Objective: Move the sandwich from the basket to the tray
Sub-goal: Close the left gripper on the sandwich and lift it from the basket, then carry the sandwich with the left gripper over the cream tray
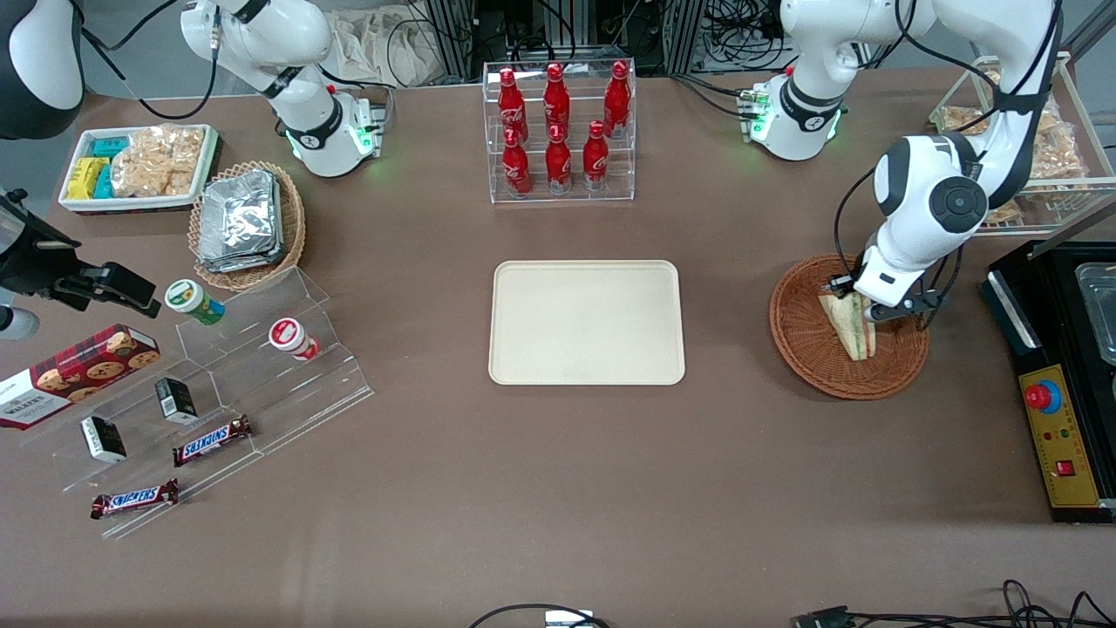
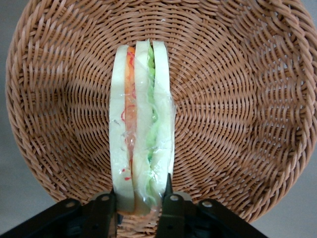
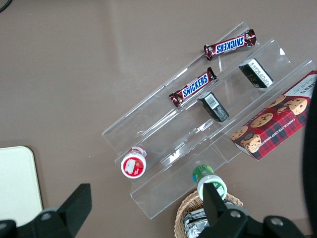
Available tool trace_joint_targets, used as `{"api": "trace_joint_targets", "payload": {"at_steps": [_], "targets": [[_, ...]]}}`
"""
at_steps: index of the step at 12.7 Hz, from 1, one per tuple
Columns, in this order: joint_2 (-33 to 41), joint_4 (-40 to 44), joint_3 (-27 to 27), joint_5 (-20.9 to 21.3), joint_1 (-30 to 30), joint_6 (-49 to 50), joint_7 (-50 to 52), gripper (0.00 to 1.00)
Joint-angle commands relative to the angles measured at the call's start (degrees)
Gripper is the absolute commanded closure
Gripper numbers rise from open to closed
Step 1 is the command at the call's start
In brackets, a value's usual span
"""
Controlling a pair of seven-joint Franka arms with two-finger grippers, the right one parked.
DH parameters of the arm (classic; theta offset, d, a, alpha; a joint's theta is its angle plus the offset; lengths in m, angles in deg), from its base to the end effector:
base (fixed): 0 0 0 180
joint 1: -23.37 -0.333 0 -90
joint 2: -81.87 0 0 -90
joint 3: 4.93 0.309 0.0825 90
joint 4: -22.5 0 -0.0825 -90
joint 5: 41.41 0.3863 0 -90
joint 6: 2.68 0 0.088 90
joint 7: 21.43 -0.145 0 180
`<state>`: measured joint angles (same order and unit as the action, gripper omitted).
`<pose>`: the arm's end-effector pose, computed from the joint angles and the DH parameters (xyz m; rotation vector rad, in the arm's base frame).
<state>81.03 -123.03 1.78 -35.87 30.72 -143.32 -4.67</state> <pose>0.4428 -0.0024 0.2119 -3.0490 -0.3114 0.1377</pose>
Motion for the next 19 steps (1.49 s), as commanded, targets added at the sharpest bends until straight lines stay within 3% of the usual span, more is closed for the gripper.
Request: {"api": "trace_joint_targets", "payload": {"at_steps": [1,3,5,8,10,12,15,18,19], "targets": [[3.63,-0.11,0.49,1.06,0.47,3.14,-0.15,0.84],[9.15,2.95,0.23,0.97,0.56,11.56,-0.15,0.84],[12.42,11.8,-0.03,0.97,0.82,24.63,-0.24,0.84],[8.85,34.36,-1.52,-0.17,1.52,47.05,-2.69,0.83],[4.55,45.98,-4.85,-0.35,1.61,56.22,-2.35,0.83],[1.2,52.43,-10.9,-1.14,1.61,59.5,-0.17,0.78],[-5.73,58.76,-24.16,-2.02,1.7,59.51,8.08,0.78],[-16.18,65.18,-38.14,-0.88,2.4,58.81,21.42,0.78],[-19.26,66.5,-41.22,1.91,3.01,58.46,24.17,0.78]]}}
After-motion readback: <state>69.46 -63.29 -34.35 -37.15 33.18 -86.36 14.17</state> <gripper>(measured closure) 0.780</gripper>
